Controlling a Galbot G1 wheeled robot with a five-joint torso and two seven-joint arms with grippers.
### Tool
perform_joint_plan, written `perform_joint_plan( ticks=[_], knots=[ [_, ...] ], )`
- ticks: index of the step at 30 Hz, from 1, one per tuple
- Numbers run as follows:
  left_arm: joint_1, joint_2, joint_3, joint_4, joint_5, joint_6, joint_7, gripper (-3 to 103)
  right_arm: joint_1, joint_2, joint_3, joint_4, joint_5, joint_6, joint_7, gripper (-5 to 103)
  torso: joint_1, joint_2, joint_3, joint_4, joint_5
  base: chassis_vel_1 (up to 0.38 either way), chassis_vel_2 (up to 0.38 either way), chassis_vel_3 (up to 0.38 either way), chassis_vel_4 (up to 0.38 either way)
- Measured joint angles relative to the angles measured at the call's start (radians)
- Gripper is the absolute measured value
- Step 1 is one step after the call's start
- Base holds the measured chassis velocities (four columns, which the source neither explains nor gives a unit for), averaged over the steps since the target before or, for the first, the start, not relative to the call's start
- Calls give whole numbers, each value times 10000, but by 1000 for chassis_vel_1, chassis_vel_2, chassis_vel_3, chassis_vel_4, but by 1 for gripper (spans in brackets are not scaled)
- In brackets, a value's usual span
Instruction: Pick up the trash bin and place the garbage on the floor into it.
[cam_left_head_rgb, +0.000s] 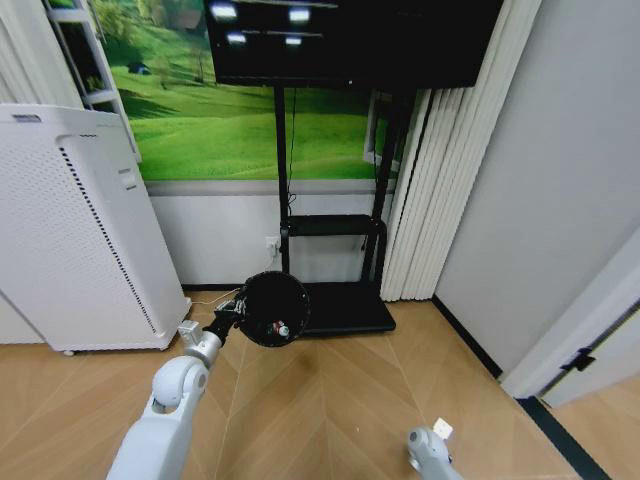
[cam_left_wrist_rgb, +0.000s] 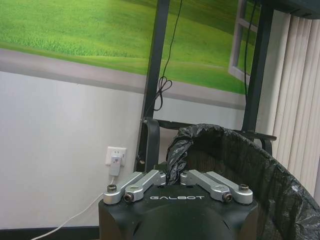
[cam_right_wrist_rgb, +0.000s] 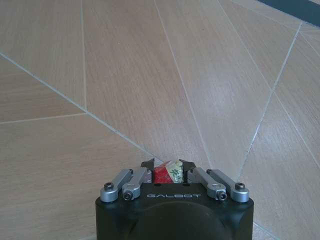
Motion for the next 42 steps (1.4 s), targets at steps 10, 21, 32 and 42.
perform_joint_plan(
  ticks=[10,21,32,42],
  knots=[
    [23,23,-10,56,-65,4,59,7,-531,79,325,1432,-506,11,-77,26,1,-2,1,-3,0,0,0,0,0],
    [108,-20,11,1303,-52,-298,379,7,-1016,432,658,6544,-913,-324,205,26,1,-1,0,1,-3,0,0,0,0],
    [-627,-210,1139,2955,-517,-321,166,7,-816,648,-660,10272,-234,-380,-545,26,1,0,-1,3,-3,0,0,0,0],
    [-1623,-1228,2792,3828,-485,-286,3,7,-937,178,-1352,10419,540,141,-3474,26,1,0,-1,0,-1,0,0,0,0]
  ],
)
